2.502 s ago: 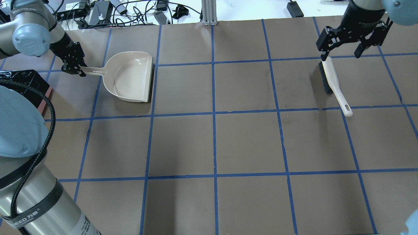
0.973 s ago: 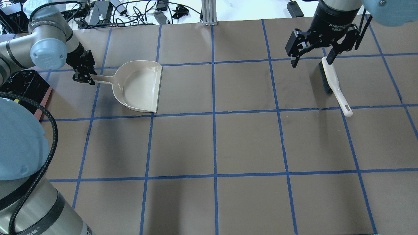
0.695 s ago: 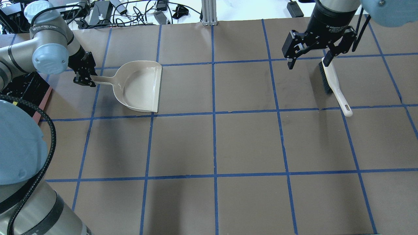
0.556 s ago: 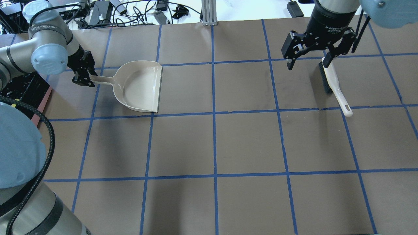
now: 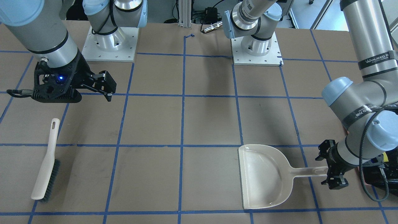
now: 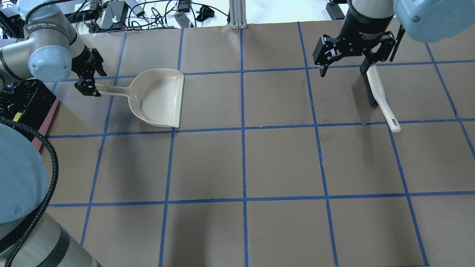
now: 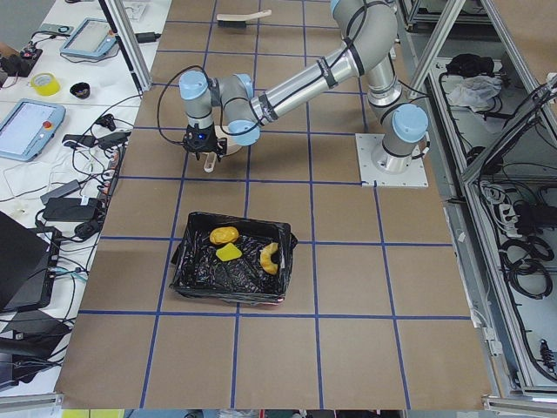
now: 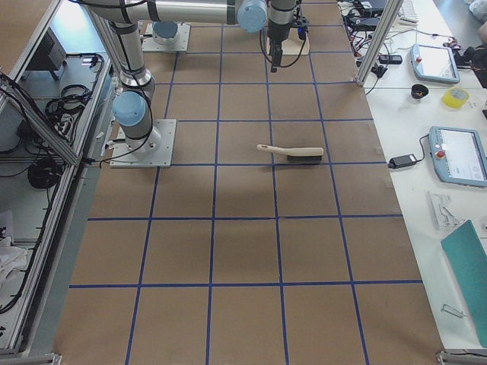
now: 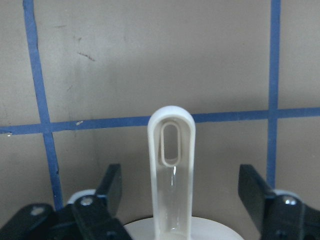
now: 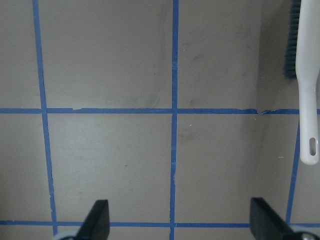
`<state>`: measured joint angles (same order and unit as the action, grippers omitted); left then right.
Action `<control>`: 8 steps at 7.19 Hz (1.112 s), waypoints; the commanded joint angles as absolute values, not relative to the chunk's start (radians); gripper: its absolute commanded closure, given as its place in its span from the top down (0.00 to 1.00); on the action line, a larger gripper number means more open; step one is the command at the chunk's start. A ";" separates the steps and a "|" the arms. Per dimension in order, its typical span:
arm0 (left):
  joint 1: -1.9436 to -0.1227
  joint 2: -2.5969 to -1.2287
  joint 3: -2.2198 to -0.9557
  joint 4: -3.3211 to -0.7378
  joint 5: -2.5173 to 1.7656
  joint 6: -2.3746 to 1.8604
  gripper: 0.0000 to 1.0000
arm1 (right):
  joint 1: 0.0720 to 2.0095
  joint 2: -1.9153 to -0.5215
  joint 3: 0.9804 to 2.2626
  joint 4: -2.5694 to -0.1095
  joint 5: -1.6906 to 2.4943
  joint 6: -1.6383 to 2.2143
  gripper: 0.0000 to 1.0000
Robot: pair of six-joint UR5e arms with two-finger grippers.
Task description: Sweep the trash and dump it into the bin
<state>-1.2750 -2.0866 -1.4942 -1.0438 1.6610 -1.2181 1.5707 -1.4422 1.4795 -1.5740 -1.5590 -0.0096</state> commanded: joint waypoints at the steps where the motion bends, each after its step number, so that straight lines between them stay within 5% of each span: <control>1: -1.276 -2.088 -1.485 -0.922 1.736 -1.090 1.00 | 1.571 -1.451 1.479 -1.583 -1.559 -0.009 1.00; 5: -1.279 -2.043 -1.454 -0.825 1.735 -0.826 1.00 | 1.574 -1.454 1.485 -1.586 -1.557 0.043 1.00; 8: -1.310 -1.936 -1.454 -1.104 1.723 -0.587 1.00 | 1.592 -1.456 1.480 -1.589 -1.554 0.048 1.00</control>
